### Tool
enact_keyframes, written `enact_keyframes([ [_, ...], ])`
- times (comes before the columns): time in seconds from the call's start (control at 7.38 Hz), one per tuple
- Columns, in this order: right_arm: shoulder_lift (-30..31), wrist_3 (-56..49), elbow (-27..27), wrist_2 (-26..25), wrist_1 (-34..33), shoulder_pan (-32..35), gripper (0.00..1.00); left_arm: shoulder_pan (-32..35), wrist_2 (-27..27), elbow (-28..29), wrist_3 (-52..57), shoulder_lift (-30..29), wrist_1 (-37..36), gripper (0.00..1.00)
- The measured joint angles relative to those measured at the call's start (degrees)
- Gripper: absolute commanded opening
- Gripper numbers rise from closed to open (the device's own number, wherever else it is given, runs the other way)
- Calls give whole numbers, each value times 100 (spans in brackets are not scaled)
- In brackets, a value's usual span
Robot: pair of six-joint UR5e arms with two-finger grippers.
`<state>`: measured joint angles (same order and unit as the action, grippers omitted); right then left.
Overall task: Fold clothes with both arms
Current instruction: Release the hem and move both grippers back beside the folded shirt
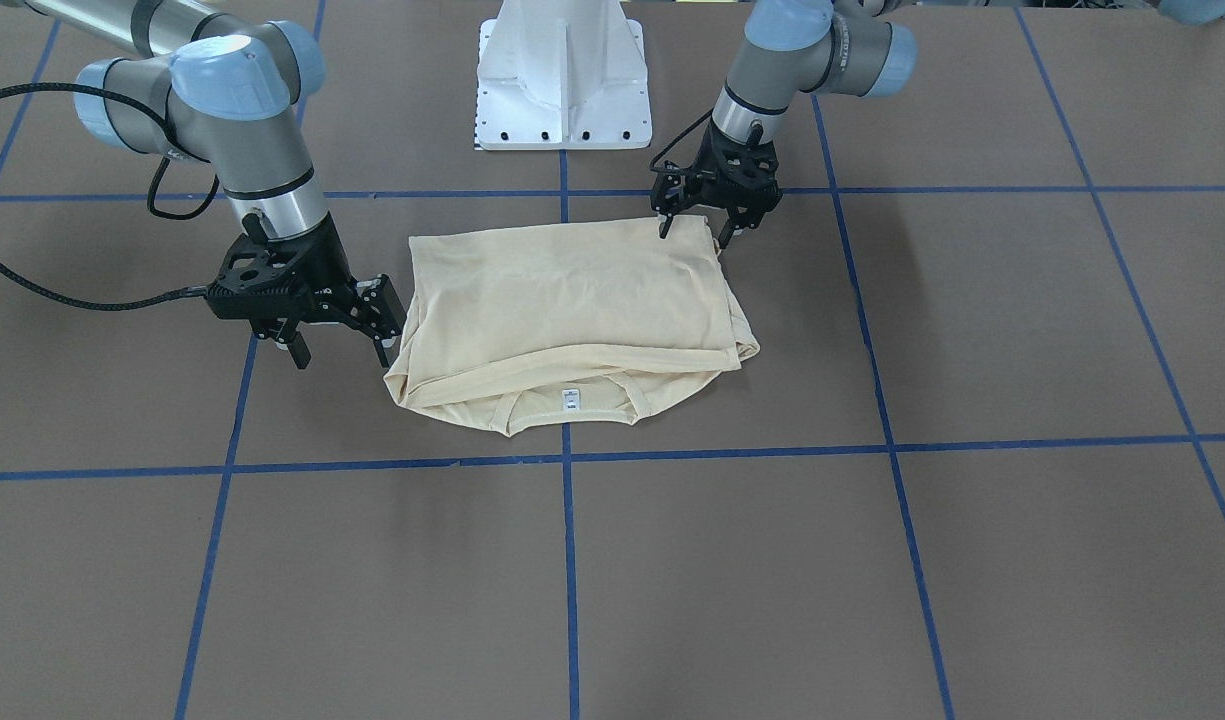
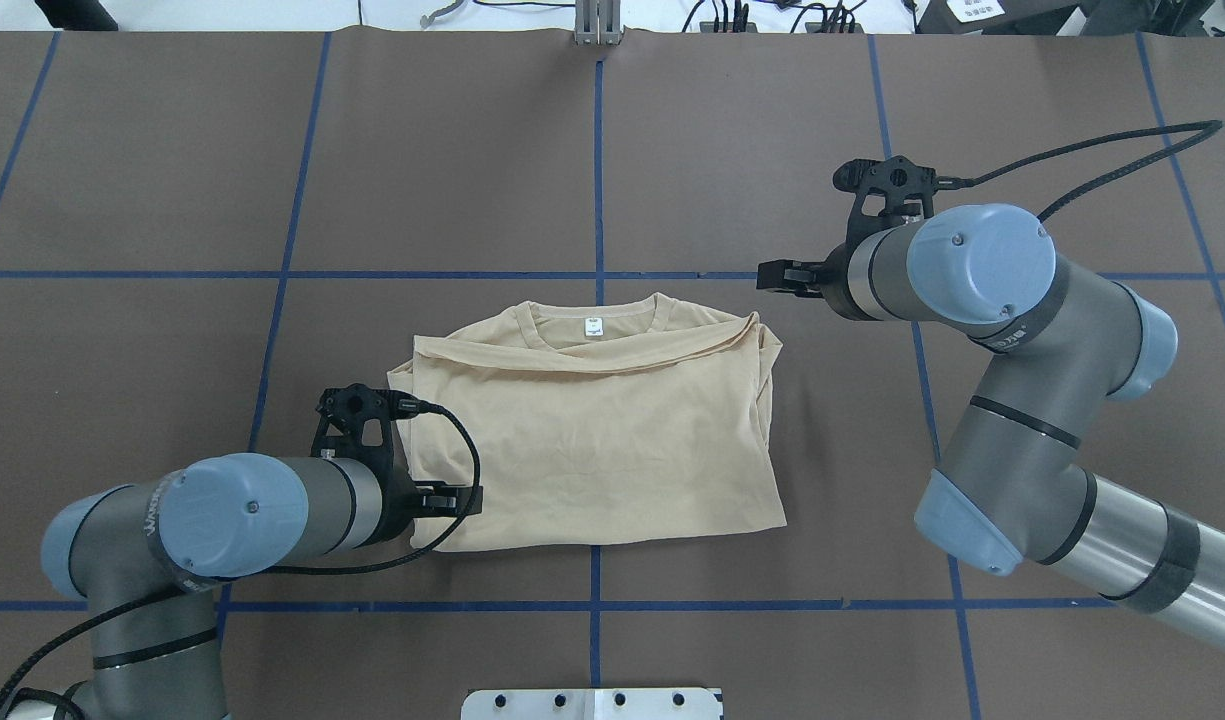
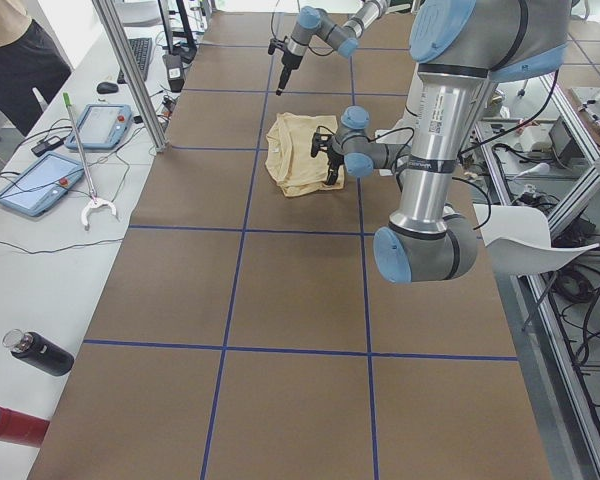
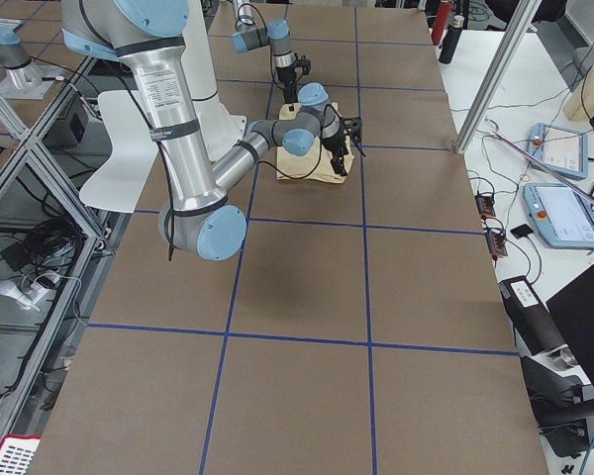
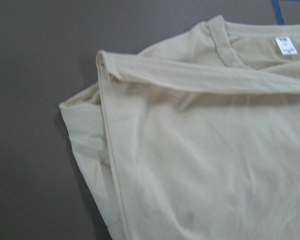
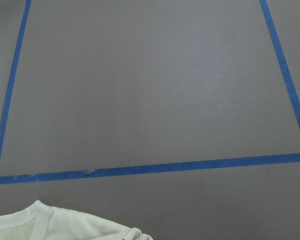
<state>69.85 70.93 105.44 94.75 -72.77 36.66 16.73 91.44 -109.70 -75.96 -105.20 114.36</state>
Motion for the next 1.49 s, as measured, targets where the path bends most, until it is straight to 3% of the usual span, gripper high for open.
enact_keyframes([
  [0.27, -5, 1, 0, 0, 0, 0, 100, -86, -45, 46, -44, 48, 7, 65],
  [0.41, -8, 5, 1, -2, 0, -1, 100, -121, -49, 49, -51, 94, 9, 50],
  [0.54, -12, 7, 2, -6, 0, -1, 100, -156, -49, 41, -57, 131, 13, 12],
  [0.68, -13, 8, 2, -8, 2, -1, 100, -182, -50, 23, -63, 148, 15, 0],
  [1.49, -23, 2, -11, -23, 0, -13, 100, -2, -28, -18, 361, 166, -174, 0],
])
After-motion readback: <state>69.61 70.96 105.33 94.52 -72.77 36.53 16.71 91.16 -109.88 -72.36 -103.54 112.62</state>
